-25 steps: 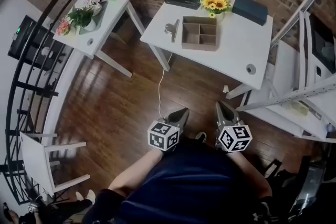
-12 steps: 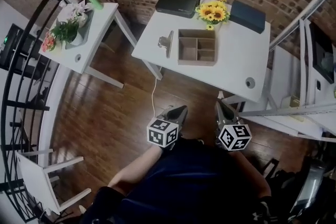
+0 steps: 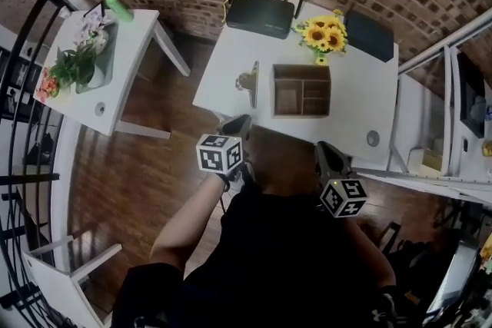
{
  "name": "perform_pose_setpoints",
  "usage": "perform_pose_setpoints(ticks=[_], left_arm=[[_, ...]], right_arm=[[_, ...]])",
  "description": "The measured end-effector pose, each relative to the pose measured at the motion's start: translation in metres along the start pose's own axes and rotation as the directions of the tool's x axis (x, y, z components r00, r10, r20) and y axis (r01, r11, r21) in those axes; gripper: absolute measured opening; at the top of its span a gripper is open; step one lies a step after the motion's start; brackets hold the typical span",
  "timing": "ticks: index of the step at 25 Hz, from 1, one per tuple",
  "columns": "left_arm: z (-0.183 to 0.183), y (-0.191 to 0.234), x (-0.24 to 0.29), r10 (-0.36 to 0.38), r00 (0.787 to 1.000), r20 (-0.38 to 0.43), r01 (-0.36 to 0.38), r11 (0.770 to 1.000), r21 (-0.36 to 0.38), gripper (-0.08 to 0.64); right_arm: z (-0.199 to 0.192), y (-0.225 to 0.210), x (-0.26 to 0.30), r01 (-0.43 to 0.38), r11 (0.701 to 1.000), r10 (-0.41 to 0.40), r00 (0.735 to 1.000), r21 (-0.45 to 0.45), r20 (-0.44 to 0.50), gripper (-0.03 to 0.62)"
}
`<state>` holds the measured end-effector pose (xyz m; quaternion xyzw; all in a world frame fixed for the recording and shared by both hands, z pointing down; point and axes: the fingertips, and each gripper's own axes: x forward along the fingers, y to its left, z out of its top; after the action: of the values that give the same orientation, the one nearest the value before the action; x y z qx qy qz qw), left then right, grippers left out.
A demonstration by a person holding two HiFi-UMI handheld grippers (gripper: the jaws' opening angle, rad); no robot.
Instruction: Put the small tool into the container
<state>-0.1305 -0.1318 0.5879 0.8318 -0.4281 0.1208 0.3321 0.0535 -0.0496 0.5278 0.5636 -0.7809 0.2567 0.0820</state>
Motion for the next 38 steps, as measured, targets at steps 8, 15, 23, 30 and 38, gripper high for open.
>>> perform_pose_setpoints(ticks=[8, 15, 23, 30, 38], left_arm=[[0.023, 0.075, 0.064, 0.023, 0.995, -0.097, -0.029, 0.998, -0.062, 0.137], [0.014, 0.103, 0.110, 0.117, 0.960, -0.254, -0.137, 0.988, -0.065, 0.135], [0.006, 0.120, 0.139, 0.165, 0.927, -0.336, -0.204, 0.975, -0.087, 0.138], [0.020, 0.109, 0.135, 0.134, 0.938, -0.321, -0.163, 0.984, -0.065, 0.035], [0.049, 0.086, 0.102, 0.134, 0.961, -0.244, -0.108, 0.987, 0.118, 0.008]], right_arm=[[0.025, 0.001, 0.041, -0.028, 0.999, 0.028, 1.000, -0.031, -0.003, 0.011], [0.056, -0.023, 0.055, -0.084, 0.996, 0.085, 0.996, -0.028, 0.027, 0.011], [0.060, -0.055, 0.050, -0.077, 0.997, 0.077, 0.997, 0.000, 0.030, 0.011], [0.059, -0.077, 0.045, -0.049, 0.998, 0.048, 0.998, 0.036, 0.031, 0.011], [0.056, -0.055, 0.061, -0.116, 0.993, 0.115, 0.993, 0.023, 0.017, 0.011]])
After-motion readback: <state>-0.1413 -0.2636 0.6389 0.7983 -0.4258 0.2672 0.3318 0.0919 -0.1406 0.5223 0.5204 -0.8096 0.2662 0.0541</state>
